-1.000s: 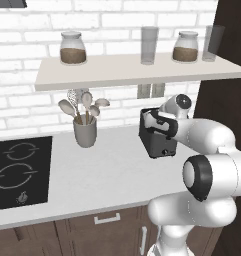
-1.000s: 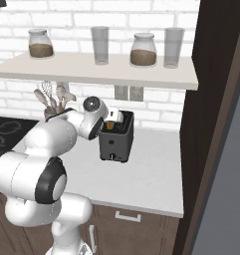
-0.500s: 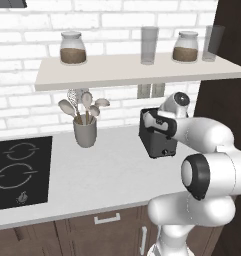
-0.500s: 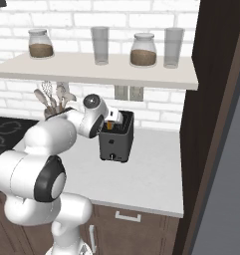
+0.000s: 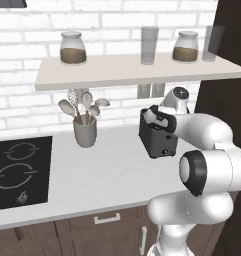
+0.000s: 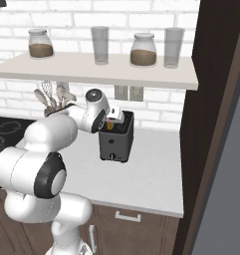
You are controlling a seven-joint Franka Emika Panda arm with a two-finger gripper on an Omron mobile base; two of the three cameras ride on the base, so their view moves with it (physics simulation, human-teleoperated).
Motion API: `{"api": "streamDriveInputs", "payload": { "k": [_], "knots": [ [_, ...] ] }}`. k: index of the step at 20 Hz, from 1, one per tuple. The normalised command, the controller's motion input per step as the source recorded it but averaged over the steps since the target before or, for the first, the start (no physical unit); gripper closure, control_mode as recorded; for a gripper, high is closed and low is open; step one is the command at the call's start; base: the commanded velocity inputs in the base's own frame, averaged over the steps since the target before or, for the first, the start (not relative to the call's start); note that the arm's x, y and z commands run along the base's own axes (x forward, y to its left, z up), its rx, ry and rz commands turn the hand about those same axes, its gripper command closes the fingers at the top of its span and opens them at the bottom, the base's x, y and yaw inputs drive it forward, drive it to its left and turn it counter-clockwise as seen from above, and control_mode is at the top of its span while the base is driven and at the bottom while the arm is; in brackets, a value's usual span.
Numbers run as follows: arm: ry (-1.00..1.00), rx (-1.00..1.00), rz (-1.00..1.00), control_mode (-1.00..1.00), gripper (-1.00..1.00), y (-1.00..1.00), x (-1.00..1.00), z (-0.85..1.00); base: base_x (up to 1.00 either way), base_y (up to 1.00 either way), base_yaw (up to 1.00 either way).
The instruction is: Start the toaster. Once the lever pops up, take the bread to the plate on the dining counter.
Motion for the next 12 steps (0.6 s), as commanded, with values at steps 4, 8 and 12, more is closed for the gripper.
{"api": "streamDriveInputs", "payload": {
  "k": [4,8,12],
  "knots": [
    [-0.12,0.00,0.00,-1.00,-1.00,-0.02,0.00,-0.07,0.00,0.00,0.00],
    [-0.10,0.00,0.00,-1.00,-1.00,0.00,0.12,-0.10,0.00,0.00,0.00],
    [0.00,0.00,0.00,-1.00,-1.00,0.00,0.38,-0.05,0.00,0.00,0.00]
  ]
}}
